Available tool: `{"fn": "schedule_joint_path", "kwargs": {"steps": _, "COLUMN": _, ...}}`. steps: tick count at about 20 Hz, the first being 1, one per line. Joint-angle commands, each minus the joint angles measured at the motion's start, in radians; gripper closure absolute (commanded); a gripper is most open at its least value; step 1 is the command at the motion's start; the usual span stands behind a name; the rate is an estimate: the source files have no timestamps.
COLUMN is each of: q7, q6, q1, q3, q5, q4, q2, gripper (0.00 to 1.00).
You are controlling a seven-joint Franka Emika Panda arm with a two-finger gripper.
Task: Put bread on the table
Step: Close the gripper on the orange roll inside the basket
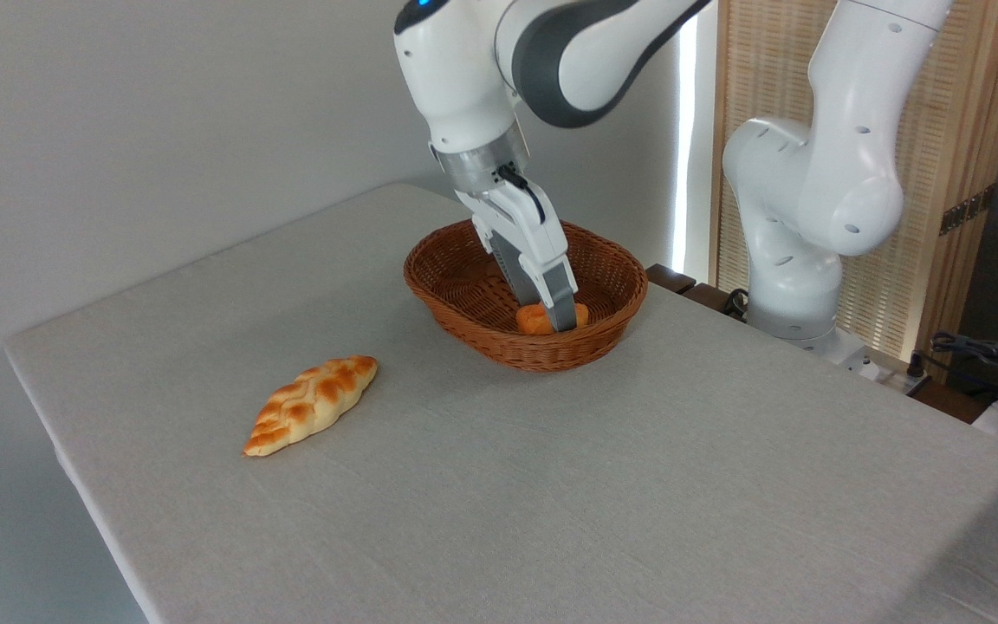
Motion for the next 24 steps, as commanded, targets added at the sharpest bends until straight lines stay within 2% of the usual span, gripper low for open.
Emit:
{"fn": "schedule_joint_path", "kwargs": {"steps": 1, "q7": -0.002, "q6": 0.053, "q1": -0.012, "q3": 0.012, "q5": -0.002, "q4": -0.030, "q2": -0.011, "gripper": 0.39}}
{"fn": "schedule_joint_path", "kwargs": {"steps": 2, "q7": -0.002, "q6": 0.055, "q1": -0.012, "q3": 0.012, "q5": -0.002, "q4": -0.030, "q2": -0.010, "gripper": 0.61}}
{"fn": "schedule_joint_path", "kwargs": {"steps": 3, "q7": -0.002, "q6": 0.055, "q1": -0.012, "q3": 0.012, "q5": -0.002, "q4": -0.030, "q2": -0.010, "gripper": 0.76}}
{"fn": "schedule_joint_path", "kwargs": {"steps": 4, "q7": -0.002, "q6": 0.055, "q1": -0.012, "q3": 0.012, "q5": -0.002, "q4": -0.030, "q2": -0.010, "gripper": 0.81}}
{"fn": "schedule_joint_path", "kwargs": {"steps": 14, "q7": -0.002, "q6": 0.018, "q1": -0.012, "q3": 0.012, "q5": -0.002, "q4": -0.024, "q2": -0.011, "gripper": 0.88}}
{"fn": "schedule_joint_path", "kwargs": {"steps": 24, "q7": -0.006, "q6": -0.054, "q1": -0.016, "q3": 0.012, "q5": -0.003, "q4": 0.022, "q2": -0.013, "gripper": 0.88}}
